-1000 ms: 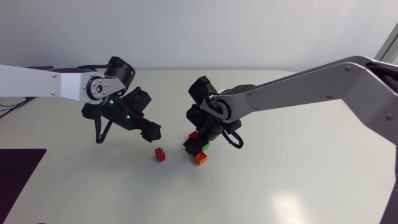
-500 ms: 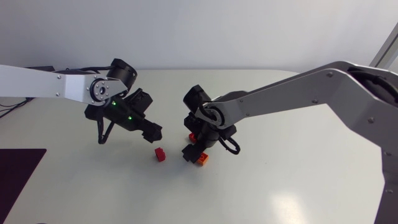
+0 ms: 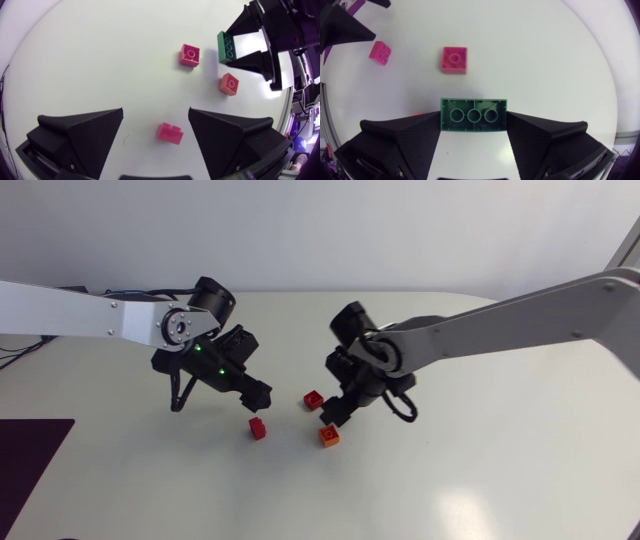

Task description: Sort duplo bricks by size, large to the right and small to the left

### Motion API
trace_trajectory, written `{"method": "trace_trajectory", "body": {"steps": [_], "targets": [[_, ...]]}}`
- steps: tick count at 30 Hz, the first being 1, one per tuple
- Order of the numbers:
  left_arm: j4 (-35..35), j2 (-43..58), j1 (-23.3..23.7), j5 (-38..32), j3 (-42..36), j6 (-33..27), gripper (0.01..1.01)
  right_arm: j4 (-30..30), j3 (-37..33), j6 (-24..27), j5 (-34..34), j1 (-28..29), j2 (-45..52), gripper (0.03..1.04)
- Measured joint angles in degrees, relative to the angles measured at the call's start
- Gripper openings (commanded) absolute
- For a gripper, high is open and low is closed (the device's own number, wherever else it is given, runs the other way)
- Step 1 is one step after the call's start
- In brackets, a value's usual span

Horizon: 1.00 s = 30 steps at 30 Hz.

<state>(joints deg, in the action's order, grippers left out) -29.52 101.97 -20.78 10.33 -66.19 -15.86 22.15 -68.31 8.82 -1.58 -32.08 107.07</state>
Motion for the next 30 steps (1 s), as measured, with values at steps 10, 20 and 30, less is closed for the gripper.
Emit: {"method": "trace_trajectory", "body": {"steps": [10, 20, 30], "targets": [[-0.15, 5.40, -8.83, 0.63, -7.37, 0.00, 0.905, -3.06, 19.12, 2.99, -0.22, 20.39, -16.83, 0.29], [-2.23, 9.16, -13.97, 3.30, -10.27, -0.20, 0.905, -5.51, 30.40, 8.04, 0.04, 34.03, -21.99, 0.47], [-3.50, 12.26, -16.72, 3.45, -11.76, -2.67, 0.902, -6.25, 32.28, 8.81, 1.16, 34.18, -23.54, 0.95]]}}
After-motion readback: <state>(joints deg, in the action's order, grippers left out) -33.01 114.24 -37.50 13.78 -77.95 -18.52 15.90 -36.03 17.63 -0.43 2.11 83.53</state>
